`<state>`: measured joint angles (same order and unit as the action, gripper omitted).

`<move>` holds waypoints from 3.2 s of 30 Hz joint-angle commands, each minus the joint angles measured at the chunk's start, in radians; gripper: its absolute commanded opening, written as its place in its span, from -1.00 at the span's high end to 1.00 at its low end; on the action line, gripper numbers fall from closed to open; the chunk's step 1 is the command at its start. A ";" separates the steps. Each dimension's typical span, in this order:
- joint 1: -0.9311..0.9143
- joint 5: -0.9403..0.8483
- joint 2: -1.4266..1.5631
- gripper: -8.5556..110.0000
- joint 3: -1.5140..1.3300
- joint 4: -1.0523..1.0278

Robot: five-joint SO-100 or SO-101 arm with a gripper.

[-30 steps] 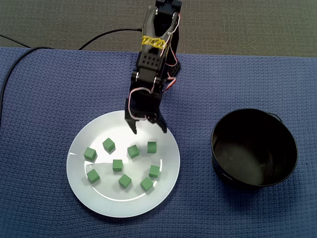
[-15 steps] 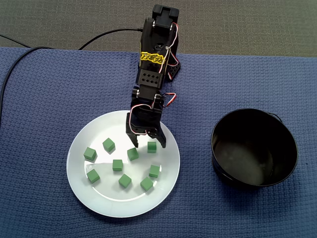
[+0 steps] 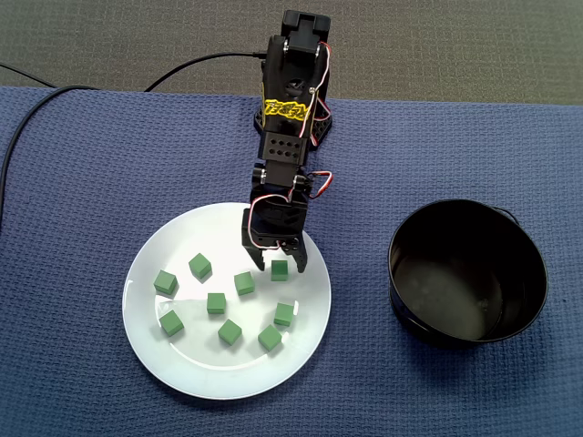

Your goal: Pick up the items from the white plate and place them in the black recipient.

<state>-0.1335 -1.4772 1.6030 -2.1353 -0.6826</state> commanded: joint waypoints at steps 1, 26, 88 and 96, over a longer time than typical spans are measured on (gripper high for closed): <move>0.008 0.020 0.021 0.59 -0.015 0.058; 0.110 0.769 0.488 0.86 0.399 -0.529; -0.314 0.925 -0.084 0.16 0.693 -0.719; -0.295 0.876 -0.189 0.24 0.621 -0.554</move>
<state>-0.4326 -0.5814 1.4235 -1.5079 -1.2885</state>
